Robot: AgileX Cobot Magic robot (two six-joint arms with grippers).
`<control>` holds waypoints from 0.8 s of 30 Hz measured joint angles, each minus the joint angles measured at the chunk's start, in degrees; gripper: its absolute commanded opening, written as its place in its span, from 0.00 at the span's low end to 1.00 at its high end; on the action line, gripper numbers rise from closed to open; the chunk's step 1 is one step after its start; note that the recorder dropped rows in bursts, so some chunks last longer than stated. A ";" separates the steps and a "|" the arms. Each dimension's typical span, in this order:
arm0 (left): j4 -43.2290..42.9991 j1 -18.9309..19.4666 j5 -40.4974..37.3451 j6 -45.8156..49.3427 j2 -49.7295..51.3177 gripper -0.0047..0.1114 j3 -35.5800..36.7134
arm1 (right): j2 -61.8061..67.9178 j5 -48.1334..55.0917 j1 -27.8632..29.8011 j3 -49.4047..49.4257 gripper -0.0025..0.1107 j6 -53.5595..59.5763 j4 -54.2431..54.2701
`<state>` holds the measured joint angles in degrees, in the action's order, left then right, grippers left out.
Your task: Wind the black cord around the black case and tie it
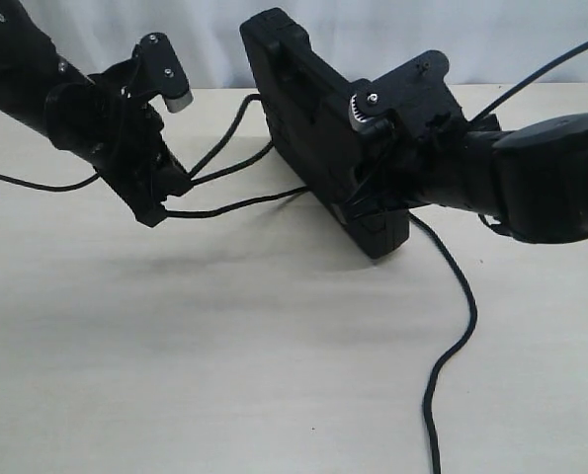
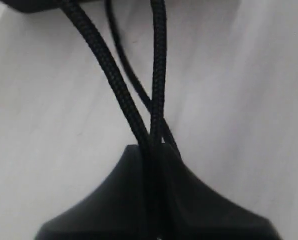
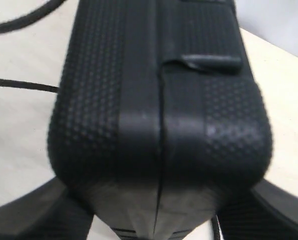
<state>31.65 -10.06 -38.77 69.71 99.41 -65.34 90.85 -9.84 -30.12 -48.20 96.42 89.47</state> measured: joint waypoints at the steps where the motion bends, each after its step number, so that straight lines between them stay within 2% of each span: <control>1: 3.80 0.00 -1.29 2.75 0.00 0.04 0.00 | 0.00 0.60 0.08 0.00 0.06 0.00 0.00; 6: 8.65 0.00 -4.90 5.15 0.00 0.04 -0.40 | 0.00 2.31 0.08 0.00 0.06 1.47 0.00; 13: 8.56 0.00 -7.97 2.29 1.83 0.04 -6.75 | 0.00 4.08 0.08 0.00 0.06 3.36 -0.12; 19: 4.23 0.00 -11.69 -3.58 6.37 0.04 -11.48 | 0.00 4.78 0.08 0.00 0.06 3.48 -0.12; 24: 4.86 0.00 -9.46 -4.18 7.57 0.04 -14.04 | 0.00 6.33 0.08 0.40 0.06 6.24 -0.12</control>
<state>36.51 -10.06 -48.24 65.53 106.99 -79.38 90.85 -3.52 -30.04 -47.80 102.66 89.35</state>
